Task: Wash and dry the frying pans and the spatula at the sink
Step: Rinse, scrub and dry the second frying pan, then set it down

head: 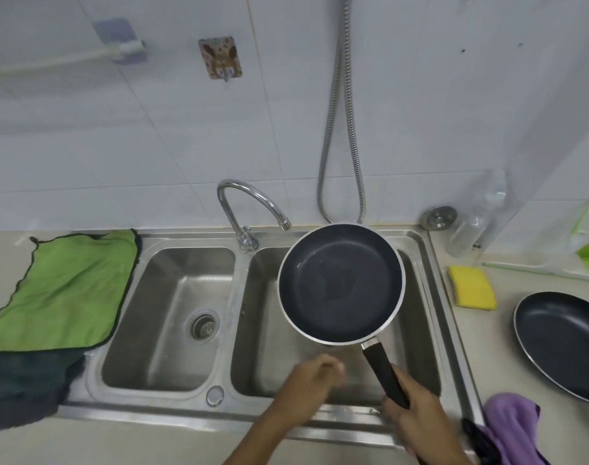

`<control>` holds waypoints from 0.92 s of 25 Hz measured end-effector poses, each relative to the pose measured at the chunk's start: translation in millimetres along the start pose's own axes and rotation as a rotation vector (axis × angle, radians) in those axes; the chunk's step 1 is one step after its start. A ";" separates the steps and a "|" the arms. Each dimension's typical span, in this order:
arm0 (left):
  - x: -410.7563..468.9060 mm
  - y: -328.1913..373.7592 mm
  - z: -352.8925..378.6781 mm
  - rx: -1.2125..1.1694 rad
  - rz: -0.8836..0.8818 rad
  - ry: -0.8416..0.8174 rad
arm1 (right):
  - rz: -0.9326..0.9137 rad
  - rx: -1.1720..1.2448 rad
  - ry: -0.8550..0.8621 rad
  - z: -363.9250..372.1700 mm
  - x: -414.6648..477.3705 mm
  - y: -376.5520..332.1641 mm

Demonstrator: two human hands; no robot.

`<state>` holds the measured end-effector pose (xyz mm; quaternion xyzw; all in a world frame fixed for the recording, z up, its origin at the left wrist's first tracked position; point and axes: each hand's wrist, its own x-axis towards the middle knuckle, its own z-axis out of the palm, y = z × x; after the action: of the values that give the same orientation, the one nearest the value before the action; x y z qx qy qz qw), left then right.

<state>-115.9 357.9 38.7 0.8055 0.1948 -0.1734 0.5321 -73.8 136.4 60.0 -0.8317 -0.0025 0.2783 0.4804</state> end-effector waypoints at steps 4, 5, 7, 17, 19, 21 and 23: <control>25.5 -26.4 -93.0 0.025 0.000 0.226 | 0.068 0.243 0.001 31.2 0.3 -8.1; 37.4 -22.8 -113.3 0.066 0.026 0.276 | 0.083 0.252 0.018 35.7 1.6 -10.2; 66.2 -5.0 -150.9 0.181 0.067 0.389 | 0.110 0.259 0.049 41.1 4.2 -18.0; 194.4 18.4 -227.7 0.931 0.121 0.460 | 0.153 0.252 0.070 48.5 7.2 -24.9; 194.6 12.7 -227.5 0.908 0.153 0.501 | 0.151 0.239 0.075 51.5 8.8 -23.9; 190.1 7.2 -225.6 0.865 0.172 0.553 | 0.130 0.228 0.075 55.7 10.1 -23.9; 177.3 -10.7 -215.5 0.821 0.184 0.602 | 0.123 0.255 0.053 60.2 11.2 -26.7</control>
<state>47.4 584.0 24.5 0.9760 0.1836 0.0517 0.1055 -85.4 201.8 53.1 -0.7697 0.0963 0.2831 0.5640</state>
